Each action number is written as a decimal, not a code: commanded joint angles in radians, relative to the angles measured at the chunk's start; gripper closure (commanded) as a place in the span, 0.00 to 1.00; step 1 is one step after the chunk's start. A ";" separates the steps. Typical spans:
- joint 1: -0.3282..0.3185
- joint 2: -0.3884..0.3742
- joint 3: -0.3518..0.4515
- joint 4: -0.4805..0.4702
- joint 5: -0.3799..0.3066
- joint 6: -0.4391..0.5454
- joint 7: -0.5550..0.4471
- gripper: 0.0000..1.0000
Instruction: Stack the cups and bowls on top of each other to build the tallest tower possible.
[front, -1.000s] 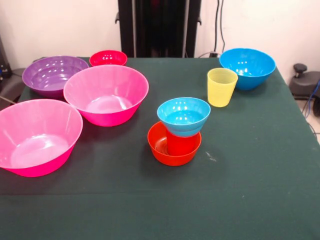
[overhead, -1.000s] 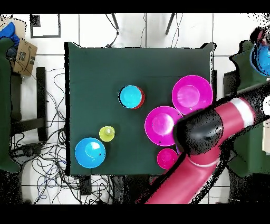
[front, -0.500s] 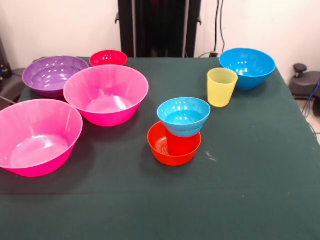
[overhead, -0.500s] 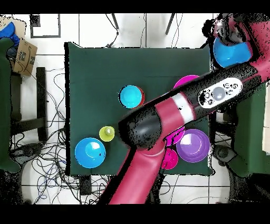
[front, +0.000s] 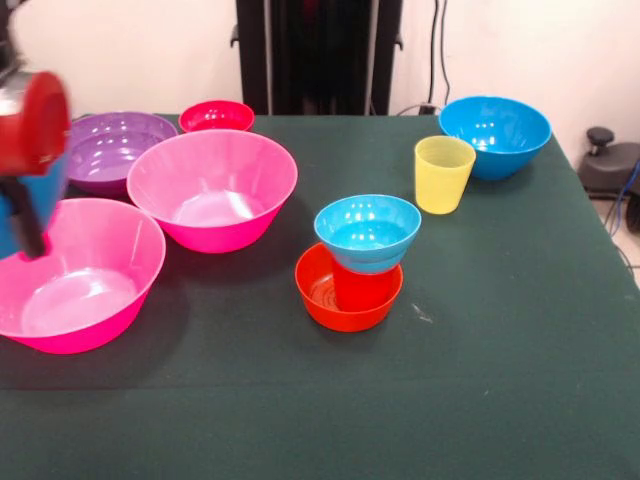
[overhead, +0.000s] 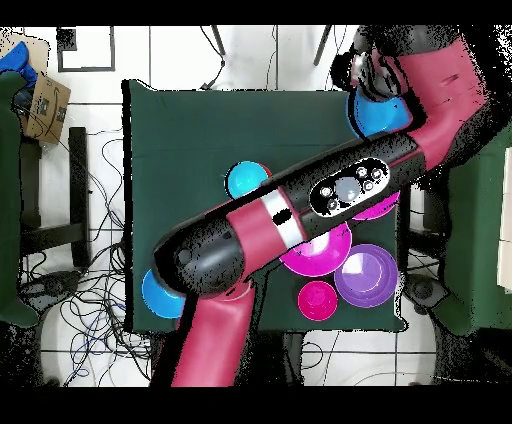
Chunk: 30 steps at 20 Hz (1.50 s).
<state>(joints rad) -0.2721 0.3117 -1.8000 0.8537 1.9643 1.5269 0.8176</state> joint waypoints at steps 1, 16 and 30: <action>0.058 -0.120 0.273 0.076 -0.209 -0.057 -0.210 1.00; 0.062 -0.134 0.533 0.060 -0.367 -0.310 -0.157 1.00; 0.066 -0.268 0.739 0.171 -0.601 -0.371 -0.089 1.00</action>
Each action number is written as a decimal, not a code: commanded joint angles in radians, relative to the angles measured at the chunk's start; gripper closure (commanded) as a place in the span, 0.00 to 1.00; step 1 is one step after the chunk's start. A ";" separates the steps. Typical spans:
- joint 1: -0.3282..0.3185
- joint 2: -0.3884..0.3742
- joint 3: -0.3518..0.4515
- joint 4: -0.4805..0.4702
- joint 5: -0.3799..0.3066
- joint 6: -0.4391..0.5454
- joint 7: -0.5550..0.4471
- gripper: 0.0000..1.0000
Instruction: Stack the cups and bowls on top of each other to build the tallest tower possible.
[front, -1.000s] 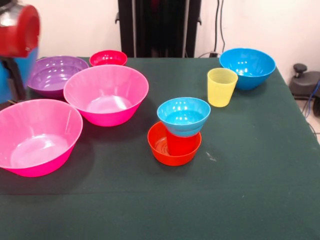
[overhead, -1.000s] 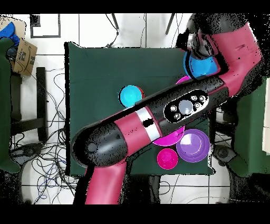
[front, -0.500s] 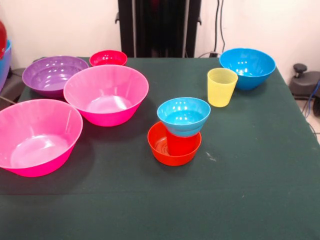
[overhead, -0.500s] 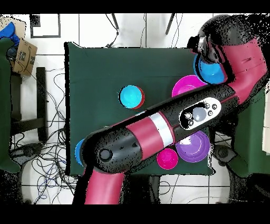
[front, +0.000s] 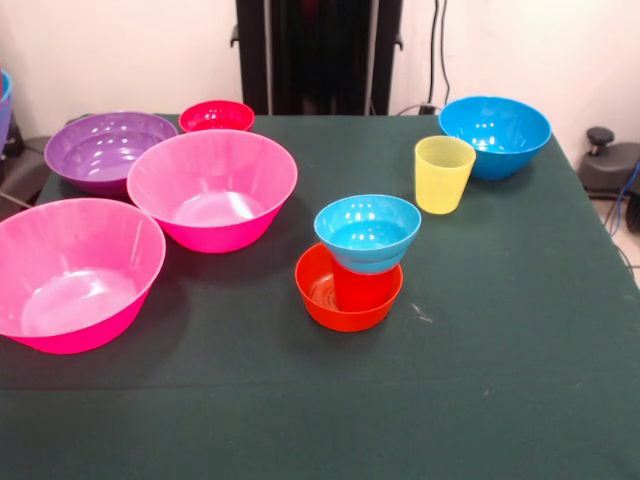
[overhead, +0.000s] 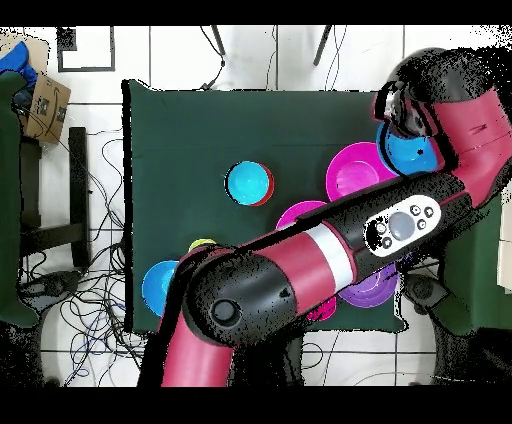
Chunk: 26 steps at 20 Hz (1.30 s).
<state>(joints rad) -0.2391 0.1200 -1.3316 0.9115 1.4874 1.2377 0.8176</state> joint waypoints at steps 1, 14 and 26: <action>0.048 -0.084 0.286 0.129 -0.130 -0.096 -0.078 1.00; 0.074 -0.205 0.330 0.071 -0.320 -0.027 0.055 1.00; 0.100 -0.231 0.416 0.070 -0.394 -0.087 0.102 1.00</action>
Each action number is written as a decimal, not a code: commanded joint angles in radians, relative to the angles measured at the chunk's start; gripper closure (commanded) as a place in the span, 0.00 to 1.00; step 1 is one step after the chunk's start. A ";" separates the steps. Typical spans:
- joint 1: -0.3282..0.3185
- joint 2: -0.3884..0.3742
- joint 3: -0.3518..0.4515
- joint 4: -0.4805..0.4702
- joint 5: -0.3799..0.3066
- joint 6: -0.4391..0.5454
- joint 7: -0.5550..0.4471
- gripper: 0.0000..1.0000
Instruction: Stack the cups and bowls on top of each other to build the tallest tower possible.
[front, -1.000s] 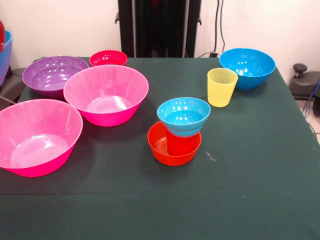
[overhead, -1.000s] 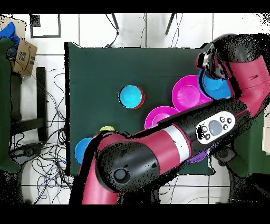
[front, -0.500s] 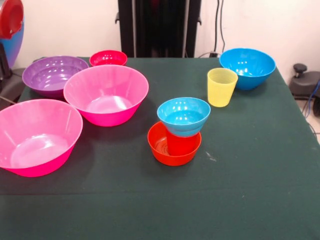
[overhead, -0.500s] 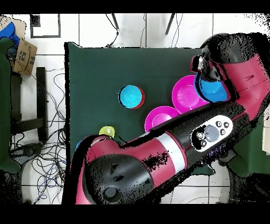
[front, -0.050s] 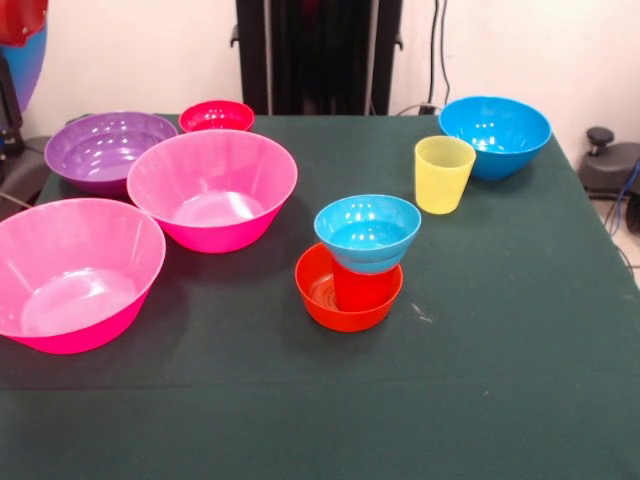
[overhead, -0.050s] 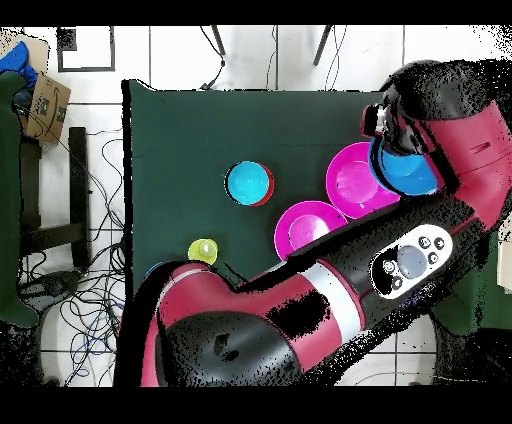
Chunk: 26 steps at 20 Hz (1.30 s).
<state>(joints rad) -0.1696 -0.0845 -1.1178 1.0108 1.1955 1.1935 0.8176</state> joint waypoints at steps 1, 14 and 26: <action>0.034 -0.030 0.209 -0.029 -0.104 -0.045 0.109 1.00; 0.108 -0.010 0.261 -0.064 -0.104 -0.083 0.305 1.00; 0.152 0.036 0.271 -0.139 -0.123 -0.100 0.434 1.00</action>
<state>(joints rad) -0.0388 -0.0850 -1.0069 0.9517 1.1535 1.1453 1.0476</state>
